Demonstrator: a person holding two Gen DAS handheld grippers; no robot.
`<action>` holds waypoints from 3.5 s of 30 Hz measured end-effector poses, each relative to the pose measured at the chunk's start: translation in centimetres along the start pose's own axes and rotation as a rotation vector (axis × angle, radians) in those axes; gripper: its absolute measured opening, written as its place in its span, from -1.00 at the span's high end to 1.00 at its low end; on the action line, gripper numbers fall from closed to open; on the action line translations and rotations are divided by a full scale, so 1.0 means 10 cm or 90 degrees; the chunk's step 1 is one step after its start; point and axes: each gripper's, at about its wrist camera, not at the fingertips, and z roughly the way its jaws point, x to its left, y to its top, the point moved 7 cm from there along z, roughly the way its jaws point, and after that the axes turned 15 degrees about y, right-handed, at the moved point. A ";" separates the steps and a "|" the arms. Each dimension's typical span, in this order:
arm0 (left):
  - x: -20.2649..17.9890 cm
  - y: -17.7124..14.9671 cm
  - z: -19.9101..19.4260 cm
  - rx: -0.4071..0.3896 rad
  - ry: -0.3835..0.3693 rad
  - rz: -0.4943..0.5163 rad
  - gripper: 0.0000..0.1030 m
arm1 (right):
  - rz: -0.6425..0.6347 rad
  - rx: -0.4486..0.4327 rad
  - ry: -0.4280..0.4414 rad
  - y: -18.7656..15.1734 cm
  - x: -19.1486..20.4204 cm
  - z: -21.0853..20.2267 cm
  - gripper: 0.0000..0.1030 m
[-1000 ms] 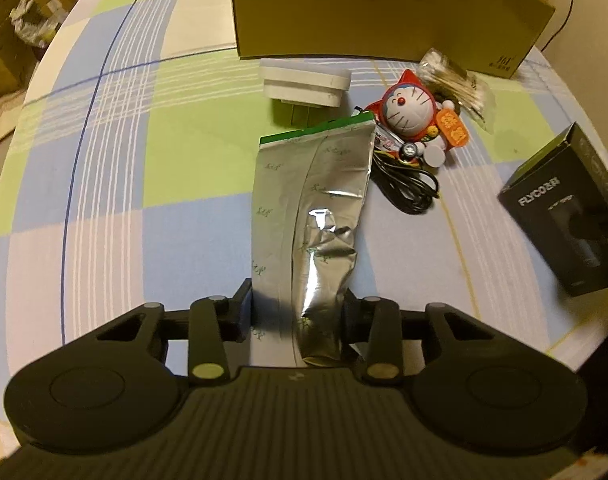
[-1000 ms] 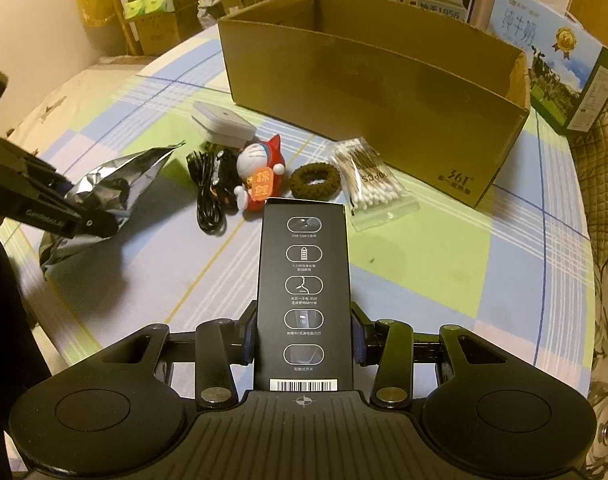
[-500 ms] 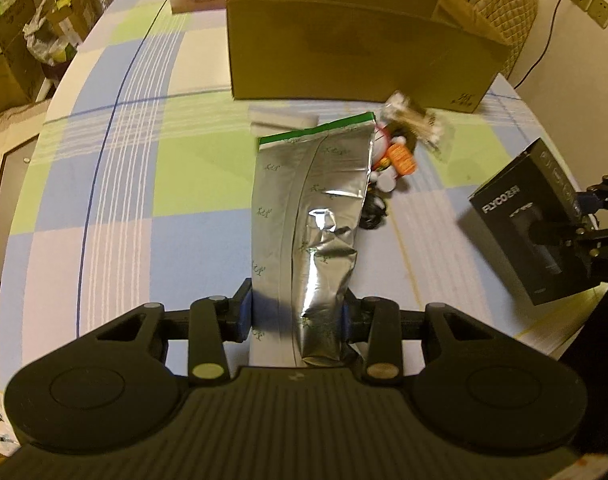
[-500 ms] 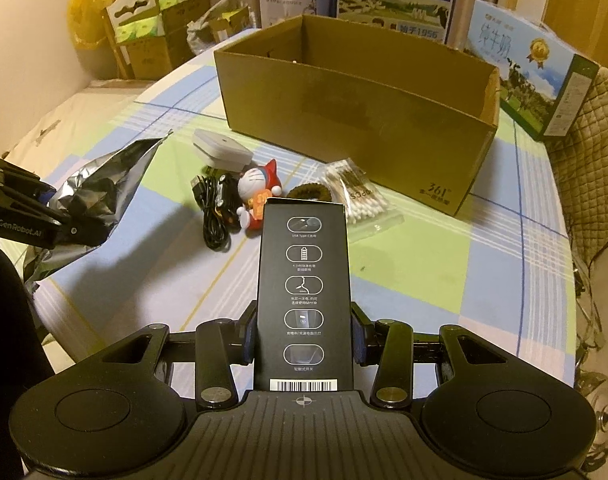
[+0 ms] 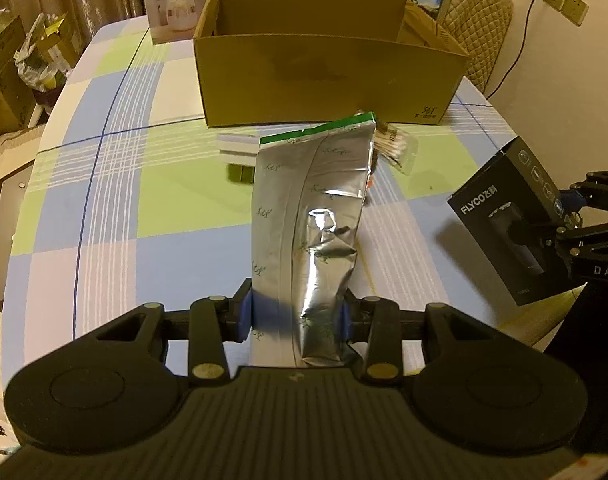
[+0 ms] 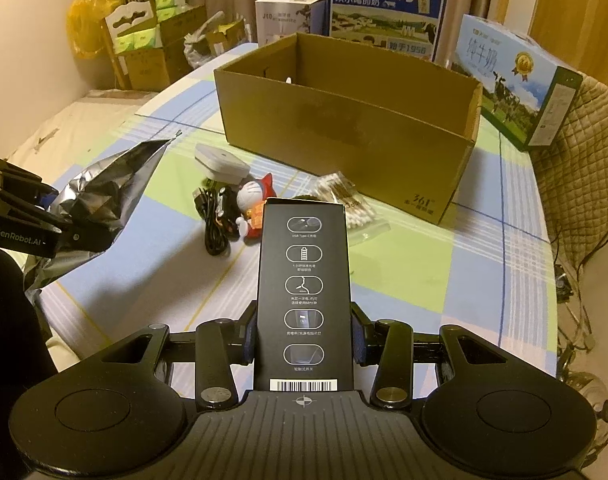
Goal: Organize objects
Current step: 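Carry the foil bag and black box into the cardboard box, open the left tool, then lower the black box into the cardboard box and open the right tool, then withdraw both tools from the box back over the table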
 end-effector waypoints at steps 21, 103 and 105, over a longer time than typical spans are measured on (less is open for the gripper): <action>0.02 1.05 -0.17 -0.075 -0.021 0.053 0.33 | -0.015 -0.067 -0.036 1.22 -0.55 -0.36 0.21; 0.33 0.91 -0.38 -0.167 0.048 -0.092 -0.97 | 0.236 -0.199 -0.011 0.39 -0.34 -0.61 -0.31; 0.37 0.76 -0.43 -0.161 0.052 -0.107 -0.97 | 0.233 -0.197 -0.013 0.28 -0.26 -0.65 -0.31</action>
